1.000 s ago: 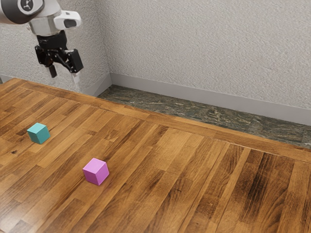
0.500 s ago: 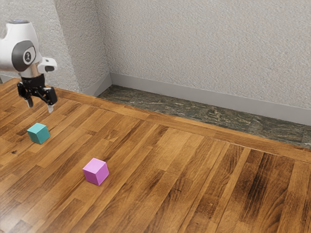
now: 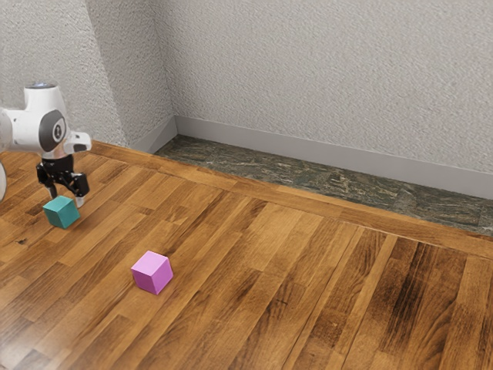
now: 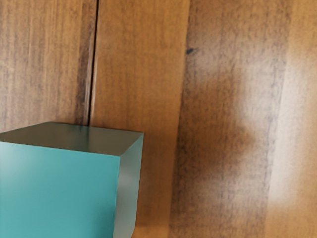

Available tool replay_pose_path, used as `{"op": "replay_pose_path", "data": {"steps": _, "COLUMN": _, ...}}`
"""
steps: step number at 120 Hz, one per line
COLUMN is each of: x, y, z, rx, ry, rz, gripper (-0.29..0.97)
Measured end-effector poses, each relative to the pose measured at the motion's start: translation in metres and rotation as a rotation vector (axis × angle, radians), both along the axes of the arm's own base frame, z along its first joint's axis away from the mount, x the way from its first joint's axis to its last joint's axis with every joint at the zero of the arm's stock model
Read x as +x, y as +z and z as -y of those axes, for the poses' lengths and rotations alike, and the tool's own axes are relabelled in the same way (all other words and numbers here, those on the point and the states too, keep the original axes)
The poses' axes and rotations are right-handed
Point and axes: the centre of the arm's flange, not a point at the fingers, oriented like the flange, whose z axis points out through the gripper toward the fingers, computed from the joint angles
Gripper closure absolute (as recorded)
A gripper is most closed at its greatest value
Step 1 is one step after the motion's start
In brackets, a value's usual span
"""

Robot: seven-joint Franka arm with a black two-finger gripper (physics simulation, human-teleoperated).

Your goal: Pick up the blue block with one arm, and put the blue block on the pink block with one arm

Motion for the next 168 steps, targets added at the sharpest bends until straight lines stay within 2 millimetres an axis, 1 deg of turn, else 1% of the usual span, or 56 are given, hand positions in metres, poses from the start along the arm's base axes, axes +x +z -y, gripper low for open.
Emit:
{"op": "replay_pose_path", "data": {"steps": 8, "x": 0.000, "y": -0.012, "z": -0.002, "rx": -0.004, "ry": -0.013, "rz": -0.009, "gripper": 0.00}}
{"op": "replay_pose_path", "data": {"steps": 14, "x": 0.000, "y": -0.016, "z": -0.005, "rx": -0.004, "ry": -0.021, "rz": -0.007, "gripper": 0.00}}
{"op": "replay_pose_path", "data": {"steps": 21, "x": -0.003, "y": -0.014, "z": -0.016, "rx": -0.002, "ry": -0.021, "rz": 0.003, "gripper": 0.00}}
{"op": "replay_pose_path", "data": {"steps": 35, "x": -0.005, "y": -0.006, "z": -0.024, "rx": 0.006, "ry": -0.038, "rz": 0.016, "gripper": 0.00}}
{"op": "replay_pose_path", "data": {"steps": 42, "x": -0.006, "y": -0.006, "z": -0.028, "rx": 0.006, "ry": -0.044, "rz": 0.018, "gripper": 0.00}}
{"op": "replay_pose_path", "data": {"steps": 50, "x": -0.007, "y": -0.003, "z": -0.036, "rx": 0.011, "ry": -0.051, "rz": 0.026, "gripper": 0.00}}
{"op": "replay_pose_path", "data": {"steps": 57, "x": -0.006, "y": -0.008, "z": -0.038, "rx": 0.010, "ry": -0.062, "rz": 0.025, "gripper": 0.00}}
{"op": "replay_pose_path", "data": {"steps": 66, "x": -0.006, "y": -0.023, "z": -0.039, "rx": 0.001, "ry": -0.077, "rz": 0.011, "gripper": 0.00}}
{"op": "replay_pose_path", "data": {"steps": 78, "x": -0.006, "y": -0.038, "z": -0.039, "rx": -0.010, "ry": -0.094, "rz": -0.002, "gripper": 0.00}}
{"op": "replay_pose_path", "data": {"steps": 106, "x": -0.009, "y": -0.047, "z": -0.045, "rx": -0.017, "ry": -0.115, "rz": -0.003, "gripper": 0.00}}
{"op": "replay_pose_path", "data": {"steps": 112, "x": -0.010, "y": -0.048, "z": -0.045, "rx": -0.019, "ry": -0.119, "rz": -0.002, "gripper": 0.04}}
{"op": "replay_pose_path", "data": {"steps": 129, "x": -0.009, "y": -0.048, "z": -0.045, "rx": -0.021, "ry": -0.130, "rz": 0.002, "gripper": 0.24}}
{"op": "replay_pose_path", "data": {"steps": 137, "x": -0.009, "y": -0.046, "z": -0.045, "rx": -0.018, "ry": -0.135, "rz": 0.004, "gripper": 0.30}}
{"op": "replay_pose_path", "data": {"steps": 142, "x": -0.010, "y": -0.040, "z": -0.046, "rx": -0.014, "ry": -0.136, "rz": 0.009, "gripper": 0.33}}
{"op": "replay_pose_path", "data": {"steps": 148, "x": -0.010, "y": -0.021, "z": -0.045, "rx": -0.006, "ry": -0.140, "rz": 0.029, "gripper": 0.37}}
{"op": "replay_pose_path", "data": {"steps": 154, "x": -0.012, "y": 0.004, "z": -0.035, "rx": -0.005, "ry": -0.151, "rz": 0.053, "gripper": 0.40}}
{"op": "replay_pose_path", "data": {"steps": 162, "x": -0.020, "y": 0.035, "z": -0.021, "rx": -0.005, "ry": -0.162, "rz": 0.078, "gripper": 0.42}}
{"op": "replay_pose_path", "data": {"steps": 168, "x": -0.028, "y": 0.058, "z": -0.005, "rx": -0.008, "ry": -0.177, "rz": 0.095, "gripper": 0.42}}
